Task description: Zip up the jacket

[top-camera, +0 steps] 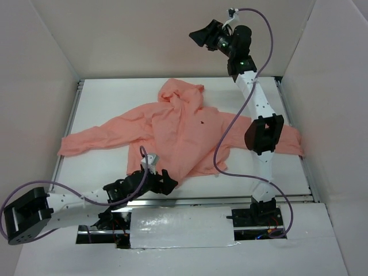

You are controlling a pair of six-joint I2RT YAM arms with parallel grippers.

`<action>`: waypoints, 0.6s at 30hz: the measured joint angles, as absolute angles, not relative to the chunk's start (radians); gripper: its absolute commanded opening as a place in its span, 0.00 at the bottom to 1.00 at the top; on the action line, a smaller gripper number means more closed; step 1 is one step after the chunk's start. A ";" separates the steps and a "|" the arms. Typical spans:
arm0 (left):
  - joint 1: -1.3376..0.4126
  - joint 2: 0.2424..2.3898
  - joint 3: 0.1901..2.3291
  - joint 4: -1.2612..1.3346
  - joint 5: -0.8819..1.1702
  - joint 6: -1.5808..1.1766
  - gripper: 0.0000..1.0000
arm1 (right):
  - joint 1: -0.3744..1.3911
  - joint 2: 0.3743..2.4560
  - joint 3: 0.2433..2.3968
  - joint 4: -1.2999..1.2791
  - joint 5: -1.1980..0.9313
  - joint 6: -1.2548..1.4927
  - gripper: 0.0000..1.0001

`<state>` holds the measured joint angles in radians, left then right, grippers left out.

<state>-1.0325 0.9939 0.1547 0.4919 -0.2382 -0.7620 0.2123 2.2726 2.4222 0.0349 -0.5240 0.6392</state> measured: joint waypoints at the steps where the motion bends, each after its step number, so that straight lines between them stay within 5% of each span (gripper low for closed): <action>1: -1.032 0.963 0.185 0.421 -0.258 -0.767 0.99 | 0.204 2.266 2.423 0.031 -0.518 0.640 0.85; 3: -1.032 0.913 0.260 0.277 -0.303 -0.791 0.99 | 0.191 2.243 2.422 0.018 -0.512 0.641 1.00; 9: -0.996 0.812 0.590 -0.211 -0.514 -0.900 0.99 | 0.173 1.982 2.247 -0.116 -0.455 0.612 1.00; 18: -0.803 0.703 1.059 -0.806 -0.775 -0.962 0.99 | 0.176 1.052 1.455 -0.274 -0.279 0.499 1.00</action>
<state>-0.8028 0.7029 1.0588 -0.8062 -0.7753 -0.9615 0.1761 1.0519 1.4551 -0.2737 -0.2790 0.4992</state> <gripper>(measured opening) 0.994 0.997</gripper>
